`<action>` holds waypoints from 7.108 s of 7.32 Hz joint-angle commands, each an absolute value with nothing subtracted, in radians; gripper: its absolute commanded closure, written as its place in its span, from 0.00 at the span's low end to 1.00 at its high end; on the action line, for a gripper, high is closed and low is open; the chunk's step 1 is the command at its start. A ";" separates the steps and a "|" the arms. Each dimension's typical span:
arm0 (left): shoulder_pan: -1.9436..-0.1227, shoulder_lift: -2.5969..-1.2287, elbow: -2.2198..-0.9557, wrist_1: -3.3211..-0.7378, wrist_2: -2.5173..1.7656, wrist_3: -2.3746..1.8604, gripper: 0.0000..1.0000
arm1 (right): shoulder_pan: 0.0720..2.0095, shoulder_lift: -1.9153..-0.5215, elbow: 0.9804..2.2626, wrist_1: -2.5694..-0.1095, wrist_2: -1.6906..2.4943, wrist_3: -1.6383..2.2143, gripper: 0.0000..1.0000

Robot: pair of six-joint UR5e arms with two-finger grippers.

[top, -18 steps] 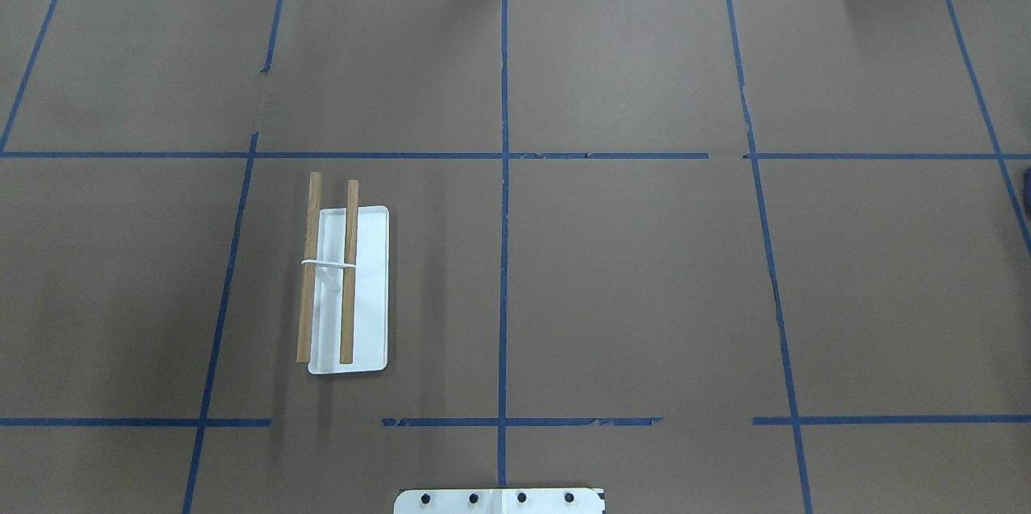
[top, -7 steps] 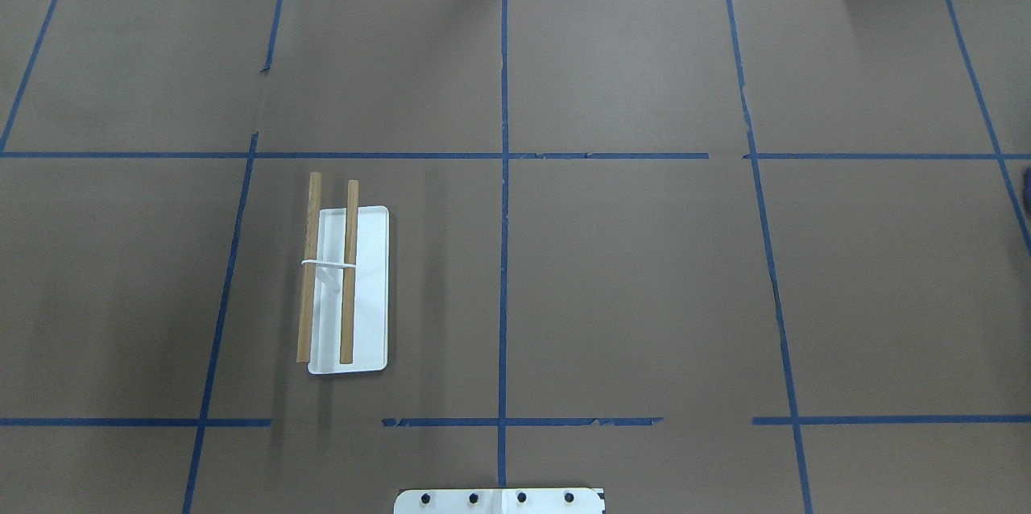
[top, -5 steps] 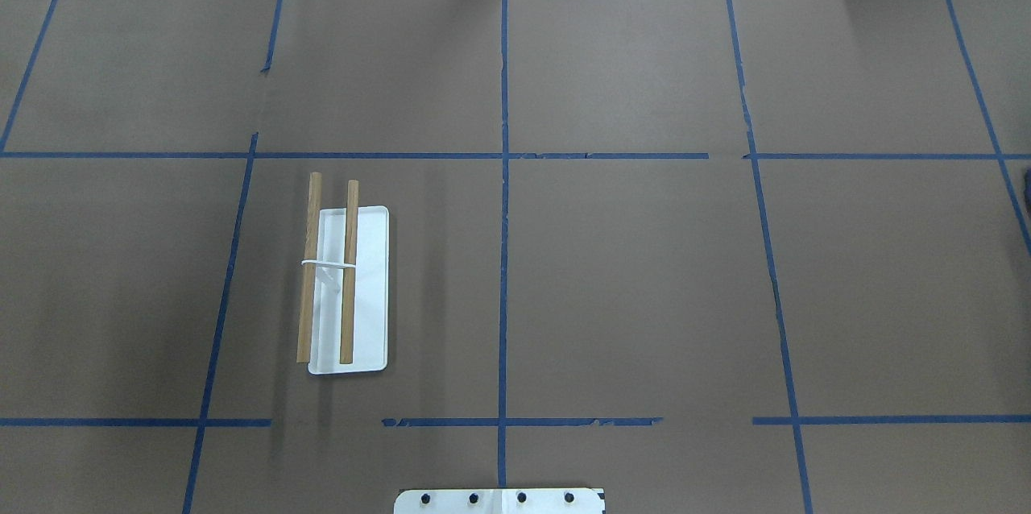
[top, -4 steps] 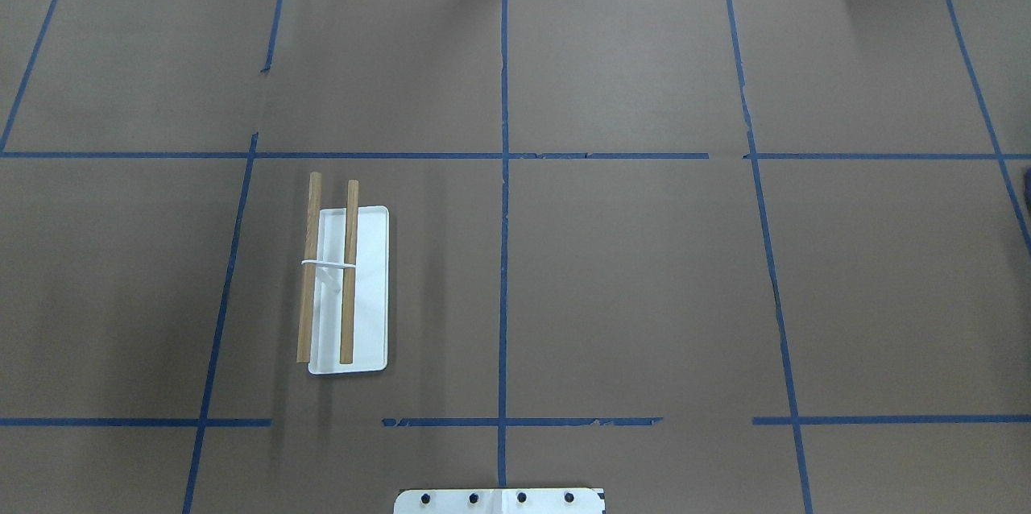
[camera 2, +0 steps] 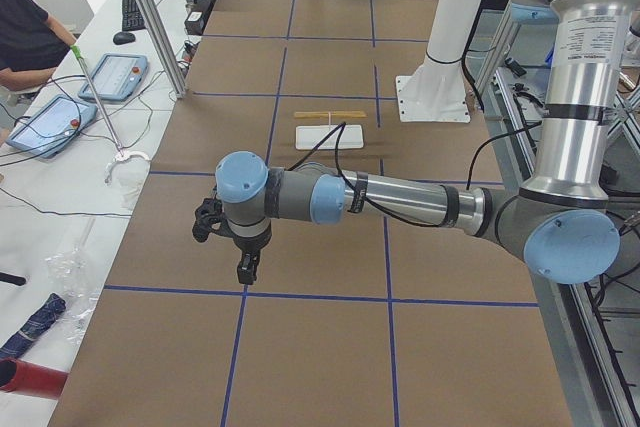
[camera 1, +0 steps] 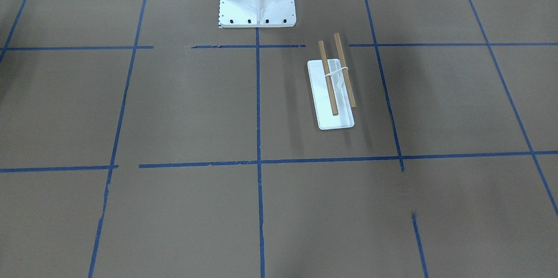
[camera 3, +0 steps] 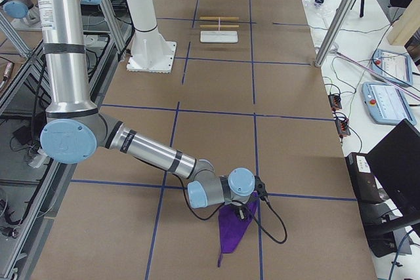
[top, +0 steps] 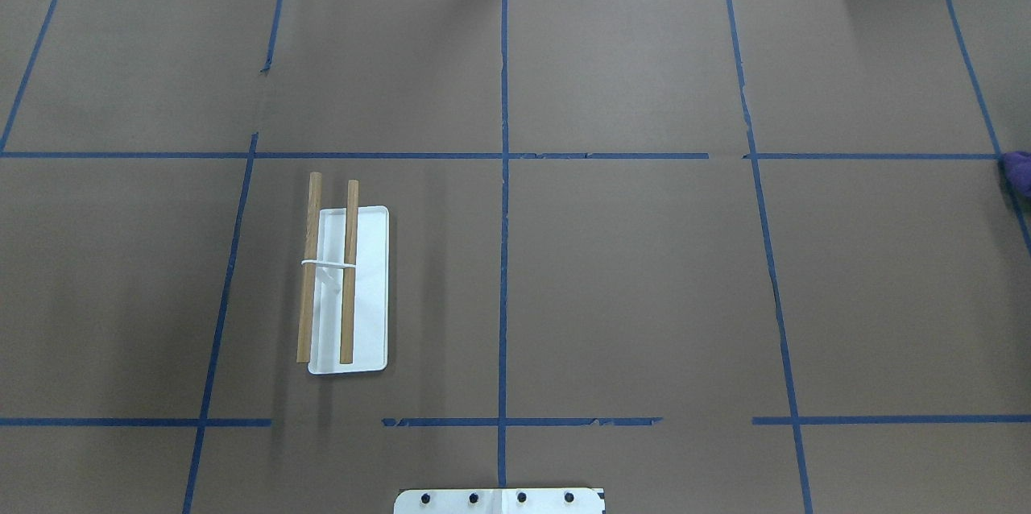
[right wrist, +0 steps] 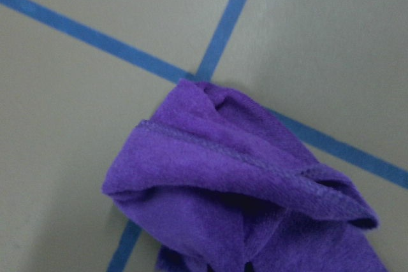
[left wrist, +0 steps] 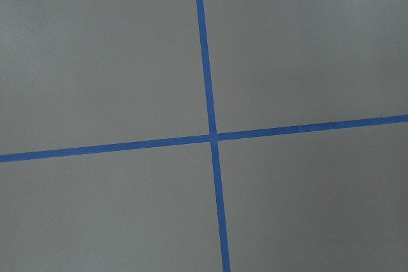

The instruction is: Hang towel on rack

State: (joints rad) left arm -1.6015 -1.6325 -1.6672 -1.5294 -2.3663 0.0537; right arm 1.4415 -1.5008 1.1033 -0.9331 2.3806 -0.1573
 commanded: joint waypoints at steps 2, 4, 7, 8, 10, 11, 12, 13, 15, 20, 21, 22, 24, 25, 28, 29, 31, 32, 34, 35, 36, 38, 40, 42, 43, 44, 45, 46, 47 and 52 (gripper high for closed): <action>-1.601 -1.638 -1.686 -1.529 -2.367 0.054 0.00 | 1.509 -1.454 1.303 -0.945 2.454 0.022 1.00; -1.598 -1.654 -1.683 -1.581 -2.365 0.054 0.00 | 1.461 -1.375 1.467 -0.942 2.456 0.397 1.00; -1.592 -1.658 -1.671 -1.741 -2.365 0.028 0.00 | 1.304 -1.226 1.564 -0.931 2.416 0.767 1.00; -1.560 -1.675 -1.671 -1.835 -2.364 -0.085 0.00 | 1.243 -1.174 1.590 -0.931 2.363 0.849 1.00; -1.435 -1.724 -1.669 -2.006 -2.359 -0.368 0.00 | 1.084 -1.145 1.705 -0.931 2.138 1.042 1.00; -1.384 -1.765 -1.669 -2.060 -2.359 -0.522 0.00 | 1.024 -1.115 1.747 -0.931 2.069 1.175 1.00; -1.331 -1.808 -1.672 -2.119 -2.359 -0.695 0.00 | 0.964 -1.095 1.799 -0.930 1.978 1.306 1.00; -1.287 -1.837 -1.667 -2.187 -2.359 -0.865 0.00 | 0.906 -1.077 1.849 -0.931 1.883 1.360 1.00; -1.154 -1.922 -1.667 -2.305 -2.359 -1.239 0.00 | 0.792 -1.077 1.943 -0.933 1.710 1.434 1.00; -0.971 -2.140 -1.664 -2.309 -2.358 -1.898 0.00 | 0.629 -1.077 2.017 -0.933 1.468 1.451 1.00; -0.960 -2.158 -1.661 -2.310 -2.356 -1.970 0.00 | 0.597 -1.077 2.026 -0.933 1.415 1.451 1.00; -0.915 -2.183 -1.657 -2.327 -2.298 -2.056 0.00 | 0.574 -1.063 2.025 -0.933 1.378 1.450 1.00; -0.829 -2.241 -1.651 -2.353 -2.176 -2.231 0.00 | 0.558 -1.063 2.025 -0.933 1.327 1.450 1.00; -0.815 -2.258 -1.651 -2.353 -2.154 -2.288 0.00 | 0.543 -1.063 2.026 -0.933 1.301 1.450 1.00; -0.776 -2.319 -1.594 -2.353 -2.070 -2.344 0.00 | 0.506 -1.065 2.028 -0.933 1.252 1.448 1.00; -0.776 -2.319 -1.594 -2.353 -2.069 -2.342 0.00 | 0.506 -1.065 2.031 -0.933 1.252 1.445 1.00; -0.776 -2.316 -1.594 -2.353 -2.068 -2.344 0.44 | 0.506 -1.065 2.033 -0.933 1.252 1.443 1.00; -0.776 -2.315 -1.595 -2.355 -2.069 -2.342 0.89 | 0.506 -1.066 2.034 -0.933 1.253 1.442 1.00; -0.779 -2.312 -1.603 -2.396 -2.069 -2.329 1.00 | 0.508 -1.075 2.039 -0.933 1.259 1.437 1.00; -0.782 -2.309 -1.603 -2.454 -2.069 -2.324 1.00 | 0.509 -1.075 2.045 -0.931 1.262 1.439 1.00; -0.787 -2.313 -1.605 -2.456 -2.069 -2.324 1.00 | 0.508 -1.080 2.072 -0.937 1.267 1.443 0.13; -0.798 -2.318 -1.612 -2.454 -2.069 -2.324 1.00 | 0.508 -1.130 2.100 -0.939 1.313 1.444 0.00; -0.802 -2.319 -1.614 -2.454 -2.069 -2.324 1.00 | 0.514 -1.263 2.184 -0.940 1.440 1.440 0.00; -0.802 -2.315 -1.621 -2.450 -2.068 -2.324 1.00 | 0.660 -1.437 2.235 -0.943 1.695 1.431 0.00; -0.802 -2.312 -1.635 -2.447 -2.065 -2.325 1.00 | 0.807 -1.494 2.230 -0.945 1.888 1.389 0.00; -0.801 -2.310 -1.646 -2.444 -2.063 -2.326 1.00 | 0.918 -1.576 2.223 -0.945 2.005 1.239 0.00; -0.801 -2.310 -1.660 -2.441 -2.060 -2.327 1.00 | 0.975 -1.642 2.206 -0.948 2.031 1.098 0.00; -0.796 -2.300 -1.678 -2.430 -1.980 -2.327 1.00 | 1.021 -1.684 2.160 -0.948 2.049 0.978 0.00; -0.749 -2.298 -1.716 -2.363 -1.880 -2.326 1.00 | 1.063 -1.715 2.116 -0.950 2.068 0.888 0.00; -0.464 -2.295 -2.050 -1.744 -1.398 -2.324 1.00 | 1.336 -1.694 2.088 -1.539 2.207 0.312 0.00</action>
State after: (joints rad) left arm -0.5426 -2.2955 -1.9586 -1.9370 -1.5240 -2.3241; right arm 1.2980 -1.6985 2.0874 -1.4085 2.2004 0.4253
